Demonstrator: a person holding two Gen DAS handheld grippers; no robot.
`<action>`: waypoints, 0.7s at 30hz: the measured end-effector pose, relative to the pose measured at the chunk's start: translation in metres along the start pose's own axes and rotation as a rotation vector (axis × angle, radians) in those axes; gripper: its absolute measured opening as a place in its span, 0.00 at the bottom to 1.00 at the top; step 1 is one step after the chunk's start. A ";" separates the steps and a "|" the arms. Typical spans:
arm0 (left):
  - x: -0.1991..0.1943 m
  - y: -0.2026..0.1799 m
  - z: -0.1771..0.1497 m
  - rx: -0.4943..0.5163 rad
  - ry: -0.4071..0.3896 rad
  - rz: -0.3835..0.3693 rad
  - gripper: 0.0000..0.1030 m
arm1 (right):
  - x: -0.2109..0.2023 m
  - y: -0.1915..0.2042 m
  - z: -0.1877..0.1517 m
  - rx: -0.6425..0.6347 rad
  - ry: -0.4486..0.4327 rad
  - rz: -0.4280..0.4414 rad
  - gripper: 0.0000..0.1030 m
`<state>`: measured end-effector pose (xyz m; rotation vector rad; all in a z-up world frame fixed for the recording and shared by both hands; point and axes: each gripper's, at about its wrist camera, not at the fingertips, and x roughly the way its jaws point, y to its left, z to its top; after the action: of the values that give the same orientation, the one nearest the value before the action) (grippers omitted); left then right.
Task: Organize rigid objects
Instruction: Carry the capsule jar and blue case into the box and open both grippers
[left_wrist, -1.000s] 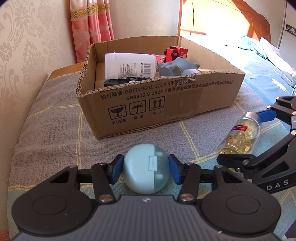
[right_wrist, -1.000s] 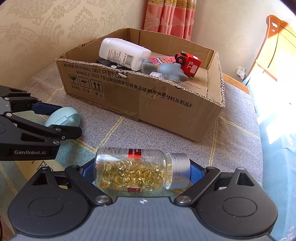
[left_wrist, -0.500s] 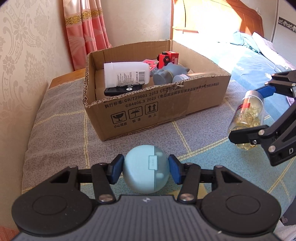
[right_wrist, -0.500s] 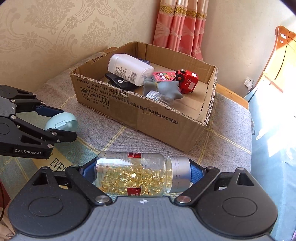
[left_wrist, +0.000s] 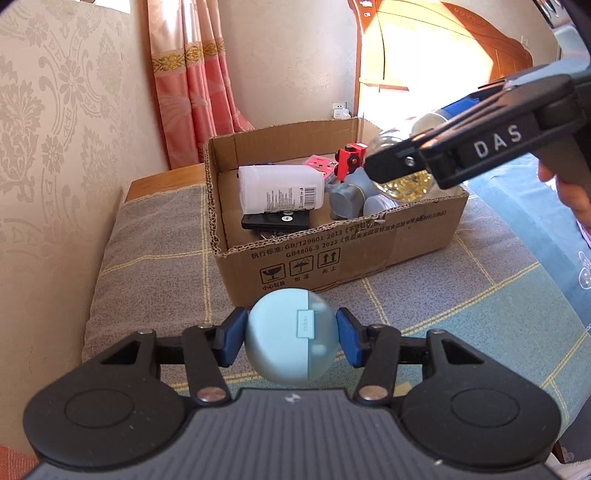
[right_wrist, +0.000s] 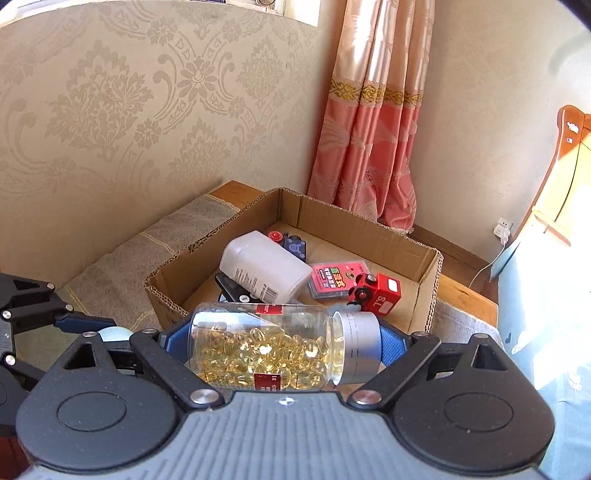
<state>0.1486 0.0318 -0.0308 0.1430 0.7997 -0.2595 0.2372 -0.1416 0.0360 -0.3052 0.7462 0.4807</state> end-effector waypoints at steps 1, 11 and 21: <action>-0.002 0.002 0.000 -0.005 -0.002 0.005 0.50 | 0.005 0.001 0.004 0.005 -0.001 0.001 0.93; -0.007 0.011 -0.001 -0.021 -0.012 0.019 0.50 | 0.025 0.007 0.020 0.067 -0.017 0.025 1.00; -0.011 0.007 0.014 0.000 -0.043 0.022 0.50 | -0.002 0.000 -0.011 0.118 0.047 -0.076 1.00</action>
<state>0.1533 0.0374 -0.0133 0.1460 0.7546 -0.2414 0.2301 -0.1469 0.0295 -0.2342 0.8030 0.3566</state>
